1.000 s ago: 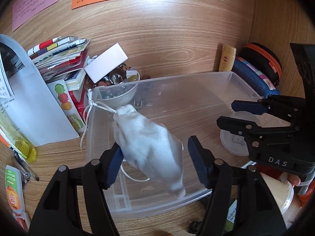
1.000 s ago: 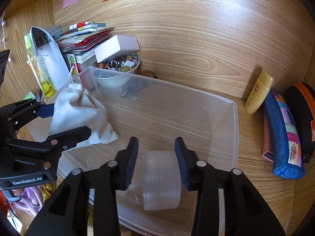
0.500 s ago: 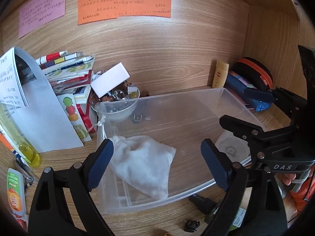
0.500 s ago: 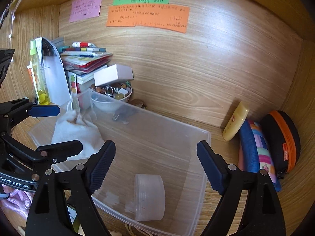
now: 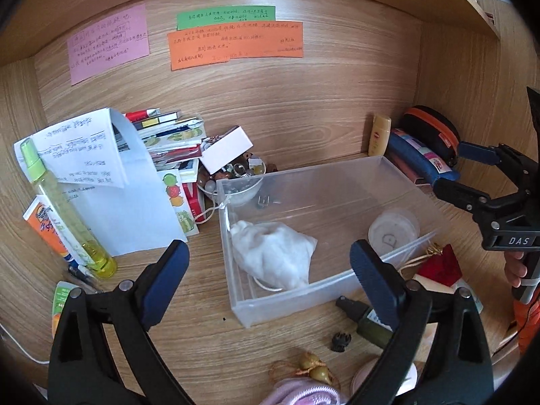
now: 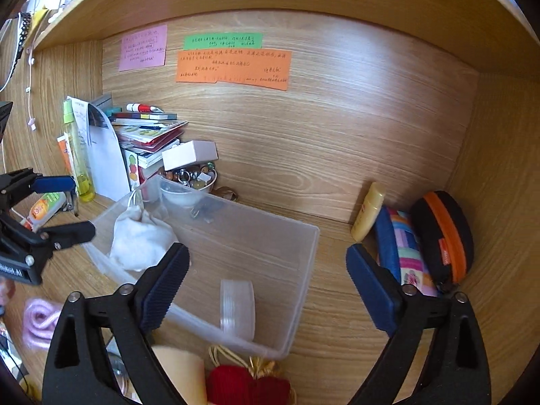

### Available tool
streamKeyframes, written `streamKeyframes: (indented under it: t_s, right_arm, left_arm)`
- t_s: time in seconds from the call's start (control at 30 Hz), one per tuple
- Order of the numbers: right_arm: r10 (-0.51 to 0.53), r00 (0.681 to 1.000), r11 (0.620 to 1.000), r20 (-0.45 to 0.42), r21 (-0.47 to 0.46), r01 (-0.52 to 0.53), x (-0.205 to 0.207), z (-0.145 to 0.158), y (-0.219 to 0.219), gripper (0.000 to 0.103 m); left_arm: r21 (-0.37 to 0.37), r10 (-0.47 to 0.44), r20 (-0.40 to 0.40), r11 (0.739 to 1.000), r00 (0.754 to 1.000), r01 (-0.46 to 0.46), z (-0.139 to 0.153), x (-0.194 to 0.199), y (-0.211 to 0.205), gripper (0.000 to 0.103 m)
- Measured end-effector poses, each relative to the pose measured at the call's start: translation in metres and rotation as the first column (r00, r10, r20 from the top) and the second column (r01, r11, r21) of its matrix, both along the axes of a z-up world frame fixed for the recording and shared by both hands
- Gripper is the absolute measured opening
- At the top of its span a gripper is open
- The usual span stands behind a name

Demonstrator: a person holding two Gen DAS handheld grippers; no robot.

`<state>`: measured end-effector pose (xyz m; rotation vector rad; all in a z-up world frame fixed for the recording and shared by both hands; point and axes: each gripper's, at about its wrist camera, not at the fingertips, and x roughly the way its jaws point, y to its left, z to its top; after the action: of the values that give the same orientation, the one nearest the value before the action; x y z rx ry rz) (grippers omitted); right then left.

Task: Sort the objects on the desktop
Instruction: 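Grasp the bagged pink rope with the left tool while the right tool grasps the green dotted tile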

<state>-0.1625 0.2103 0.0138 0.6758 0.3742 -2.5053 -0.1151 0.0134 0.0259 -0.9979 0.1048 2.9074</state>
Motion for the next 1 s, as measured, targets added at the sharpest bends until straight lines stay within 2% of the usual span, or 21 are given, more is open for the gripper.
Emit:
streamKeyframes:
  t_s: [0.13, 0.33, 0.57, 0.67, 0.83, 1.0]
  right_arm:
    - [-0.001, 1.0, 1.0, 0.013, -0.014, 0.001, 0.023, -0.007, 0.014, 0.094]
    - [-0.011, 0.997, 0.998, 0.072, -0.055, 0.015, 0.054, -0.029, 0.032, 0.094]
    - [-0.093, 0.983, 0.991, 0.157, -0.084, 0.107, 0.092, -0.066, 0.059, 0.094]
    - [-0.095, 0.978, 0.991, 0.184, -0.08, 0.111, 0.105, -0.069, 0.068, 0.094]
    - [-0.066, 0.98, 0.996, 0.189, -0.043, 0.076, 0.126, -0.076, 0.064, 0.094]
    - [0.004, 0.977, 1.0, 0.215, -0.03, 0.003, 0.135, -0.088, 0.046, 0.094]
  left_arm:
    - [0.003, 0.024, 0.009, 1.0, 1.0, -0.024, -0.003, 0.024, -0.013, 0.097]
    - [0.059, 0.051, 0.057, 0.997, 0.997, -0.054, -0.018, 0.06, -0.033, 0.098]
    - [0.098, 0.067, 0.114, 0.992, 0.991, -0.078, -0.048, 0.1, -0.043, 0.098]
    - [0.106, 0.026, 0.16, 0.993, 0.987, -0.044, -0.062, 0.111, -0.04, 0.098]
    - [0.029, -0.037, 0.175, 0.999, 0.984, 0.032, -0.073, 0.129, -0.022, 0.098]
    - [0.015, -0.098, 0.206, 0.995, 0.974, 0.097, -0.085, 0.129, -0.008, 0.098]
